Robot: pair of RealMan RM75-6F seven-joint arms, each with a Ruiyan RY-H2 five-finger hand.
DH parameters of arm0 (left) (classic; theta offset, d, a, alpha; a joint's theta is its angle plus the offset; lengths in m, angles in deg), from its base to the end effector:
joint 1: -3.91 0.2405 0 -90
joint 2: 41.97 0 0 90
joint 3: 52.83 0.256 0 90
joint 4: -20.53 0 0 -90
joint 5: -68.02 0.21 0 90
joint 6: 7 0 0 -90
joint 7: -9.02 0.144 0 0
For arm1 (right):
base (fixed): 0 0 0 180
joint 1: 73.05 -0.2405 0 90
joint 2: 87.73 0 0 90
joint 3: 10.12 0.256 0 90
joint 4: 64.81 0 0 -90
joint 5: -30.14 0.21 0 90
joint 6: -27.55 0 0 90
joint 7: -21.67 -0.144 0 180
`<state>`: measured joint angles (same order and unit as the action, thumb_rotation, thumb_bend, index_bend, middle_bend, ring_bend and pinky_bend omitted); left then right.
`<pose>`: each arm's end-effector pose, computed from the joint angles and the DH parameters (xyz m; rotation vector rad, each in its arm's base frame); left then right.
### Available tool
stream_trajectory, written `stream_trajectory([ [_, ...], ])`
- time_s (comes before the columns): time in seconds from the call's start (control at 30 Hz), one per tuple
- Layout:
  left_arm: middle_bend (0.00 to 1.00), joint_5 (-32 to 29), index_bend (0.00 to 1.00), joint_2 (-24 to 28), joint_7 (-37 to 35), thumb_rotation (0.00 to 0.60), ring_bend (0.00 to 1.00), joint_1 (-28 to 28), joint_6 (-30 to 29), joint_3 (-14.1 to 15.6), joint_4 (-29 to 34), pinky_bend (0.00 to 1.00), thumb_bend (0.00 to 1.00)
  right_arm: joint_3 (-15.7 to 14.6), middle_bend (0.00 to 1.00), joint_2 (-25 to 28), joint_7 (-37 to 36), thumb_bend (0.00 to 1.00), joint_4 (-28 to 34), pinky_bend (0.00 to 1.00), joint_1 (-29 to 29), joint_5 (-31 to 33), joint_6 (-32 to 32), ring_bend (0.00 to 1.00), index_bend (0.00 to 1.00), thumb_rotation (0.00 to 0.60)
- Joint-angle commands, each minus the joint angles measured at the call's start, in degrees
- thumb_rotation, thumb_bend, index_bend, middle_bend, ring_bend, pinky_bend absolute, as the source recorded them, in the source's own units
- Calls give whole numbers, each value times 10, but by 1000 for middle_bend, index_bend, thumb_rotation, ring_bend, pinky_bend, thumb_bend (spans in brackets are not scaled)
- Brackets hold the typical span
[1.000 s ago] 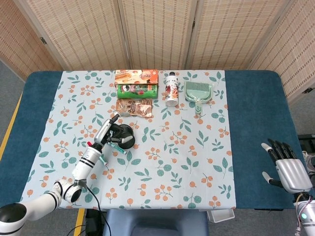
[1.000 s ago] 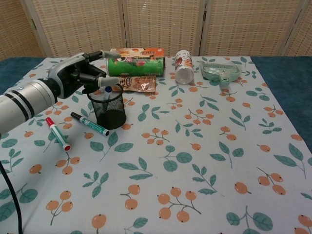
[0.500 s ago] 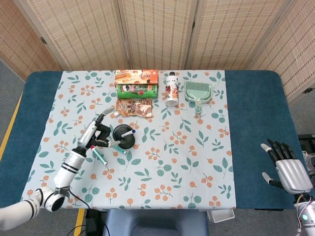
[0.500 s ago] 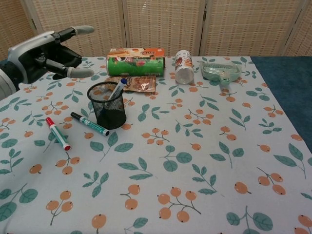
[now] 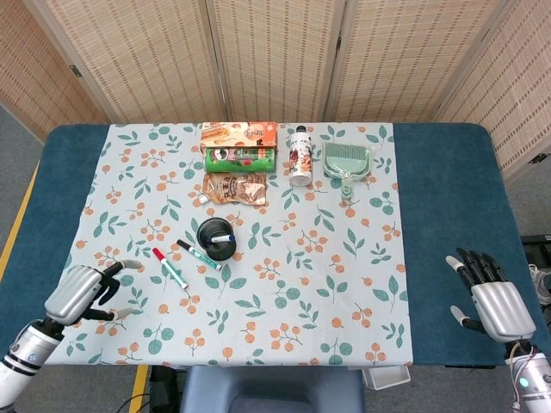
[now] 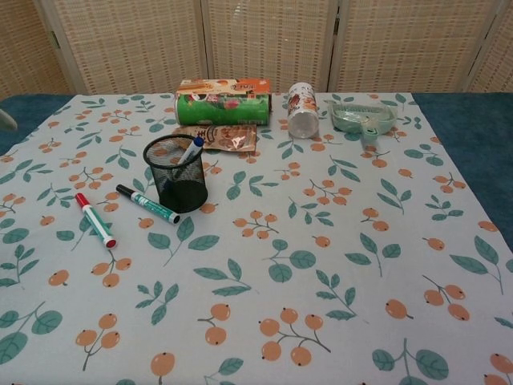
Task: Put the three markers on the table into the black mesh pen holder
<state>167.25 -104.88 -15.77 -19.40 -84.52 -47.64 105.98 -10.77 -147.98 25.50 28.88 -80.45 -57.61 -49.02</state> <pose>-0.2667 0.2415 0.1297 -1.8356 -1.0634 -1.1727 -0.3145 -0.1792 0.1499 1.5845 -0.9230 0.7316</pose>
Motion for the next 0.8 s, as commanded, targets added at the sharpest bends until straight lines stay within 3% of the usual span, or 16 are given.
stream_trajectory([
  [0.03, 905, 57, 297, -20, 27, 600, 879, -14, 11, 27, -67, 918, 175, 1, 0, -4, 11, 280, 1, 0, -4, 8, 11, 0, 93, 600],
  [0.33, 905, 106, 332, -97, 9, 600, 895, -79, 53, 26, -171, 919, 174, 6, 0, -12, 30, 279, -1, 0, -14, 30, 34, 0, 93, 600],
  [0.8, 905, 124, 348, -179, -124, 600, 902, -180, 88, 34, -331, 922, 186, 20, 0, -23, 51, 280, -7, 0, -34, 82, 76, 0, 93, 600],
])
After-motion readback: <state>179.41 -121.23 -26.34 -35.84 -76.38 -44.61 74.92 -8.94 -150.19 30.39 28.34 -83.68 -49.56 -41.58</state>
